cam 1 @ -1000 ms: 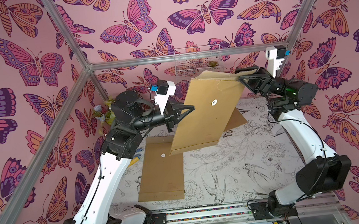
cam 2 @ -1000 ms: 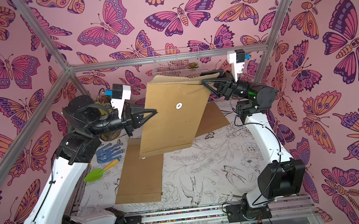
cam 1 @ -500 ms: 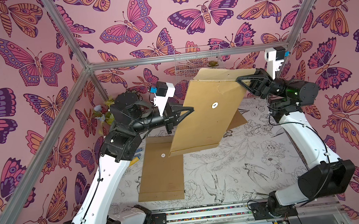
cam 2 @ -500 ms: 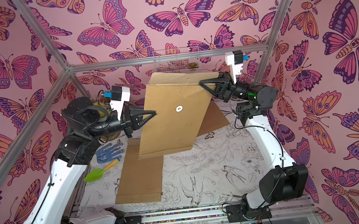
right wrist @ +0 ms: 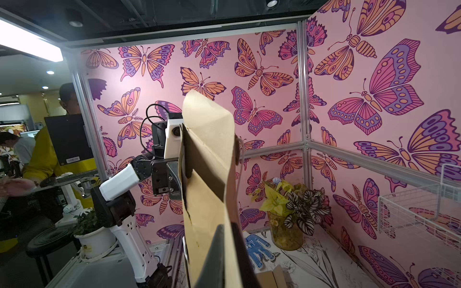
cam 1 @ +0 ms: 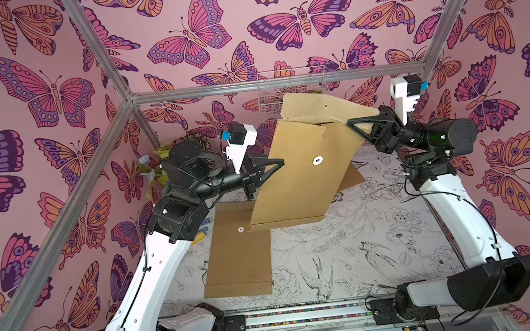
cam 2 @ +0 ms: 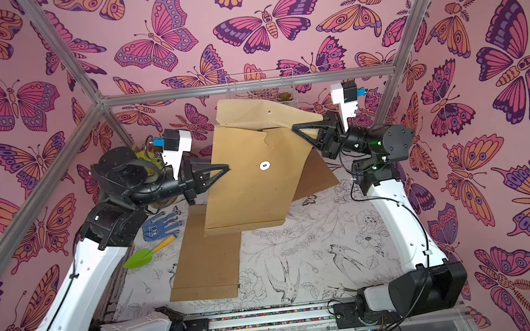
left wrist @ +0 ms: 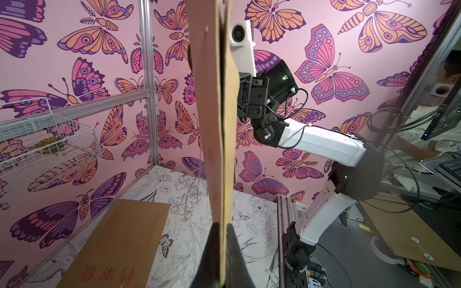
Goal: Open the file bag
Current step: Place the file bag at the file bag.
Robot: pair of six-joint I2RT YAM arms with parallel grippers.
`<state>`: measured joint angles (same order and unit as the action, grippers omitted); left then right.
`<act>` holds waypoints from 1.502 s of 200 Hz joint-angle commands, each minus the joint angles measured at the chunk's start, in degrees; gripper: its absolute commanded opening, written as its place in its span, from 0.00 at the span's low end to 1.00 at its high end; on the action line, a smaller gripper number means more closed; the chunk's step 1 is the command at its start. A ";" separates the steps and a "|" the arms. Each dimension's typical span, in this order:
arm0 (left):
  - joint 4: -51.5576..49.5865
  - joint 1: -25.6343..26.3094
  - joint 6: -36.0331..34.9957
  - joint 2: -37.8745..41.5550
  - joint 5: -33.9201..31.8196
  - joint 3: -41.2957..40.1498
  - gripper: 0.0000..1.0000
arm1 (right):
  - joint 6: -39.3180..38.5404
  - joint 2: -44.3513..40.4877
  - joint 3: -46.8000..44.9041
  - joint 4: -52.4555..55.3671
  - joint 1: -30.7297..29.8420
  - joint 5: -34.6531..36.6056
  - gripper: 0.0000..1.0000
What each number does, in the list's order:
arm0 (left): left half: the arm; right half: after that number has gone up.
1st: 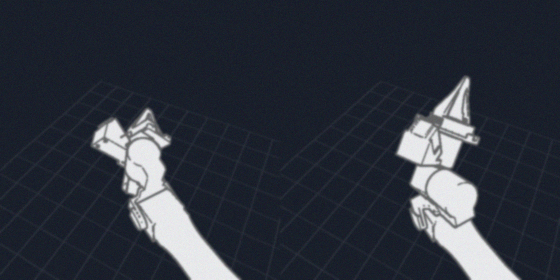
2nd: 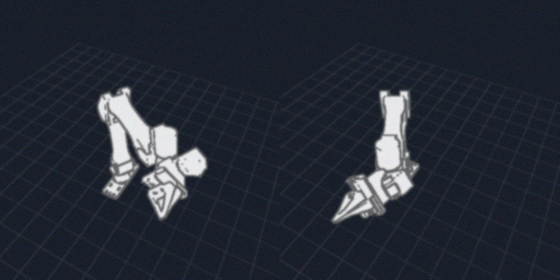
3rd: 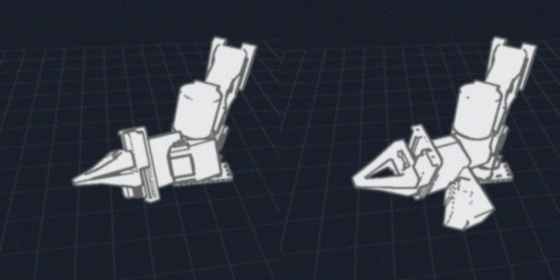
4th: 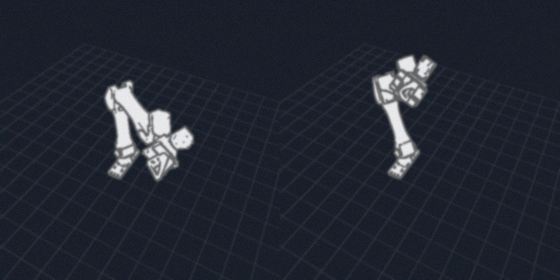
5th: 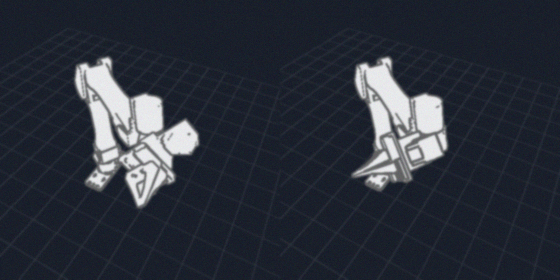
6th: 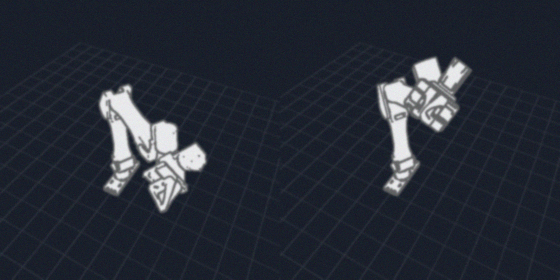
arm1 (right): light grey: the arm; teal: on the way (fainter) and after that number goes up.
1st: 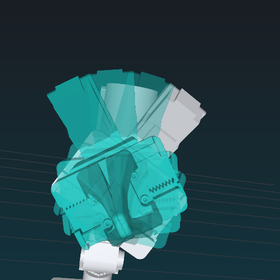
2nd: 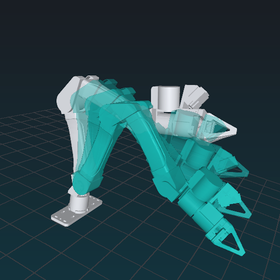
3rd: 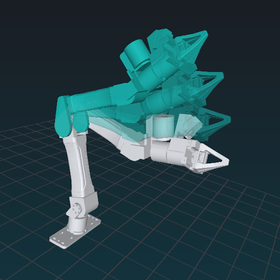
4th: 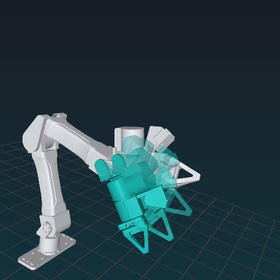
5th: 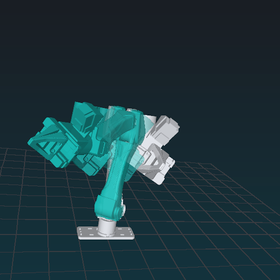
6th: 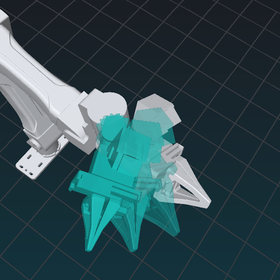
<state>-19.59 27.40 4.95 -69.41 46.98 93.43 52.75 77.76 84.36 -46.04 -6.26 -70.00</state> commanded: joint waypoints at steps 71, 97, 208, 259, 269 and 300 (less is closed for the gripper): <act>1.10 -0.91 0.38 3.11 -17.05 -6.68 0.64 | -25.50 -6.74 -0.97 30.52 -0.99 5.26 0.00; -0.09 -2.55 2.05 3.87 -22.13 -9.78 0.68 | -30.55 -8.46 -0.99 39.44 -0.97 8.44 0.00; 0.97 -10.19 10.64 0.73 -28.57 -32.67 0.91 | -35.60 -13.38 -4.66 55.36 -3.18 18.04 0.00; 5.47 -16.33 15.79 -8.14 -27.66 -40.16 0.70 | -37.01 -12.89 -5.00 58.38 -6.70 17.80 0.00; 5.67 -17.16 15.75 -10.42 -27.47 -40.25 0.65 | -37.48 -12.85 -5.09 58.80 -7.21 17.86 0.00; 5.50 -18.98 15.35 -17.57 -27.88 -39.01 0.47 | -37.95 -12.60 -5.19 59.90 -8.55 17.28 0.00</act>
<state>-15.46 9.50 20.23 -83.37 18.76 53.93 16.19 65.36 79.09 13.15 -13.58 -52.31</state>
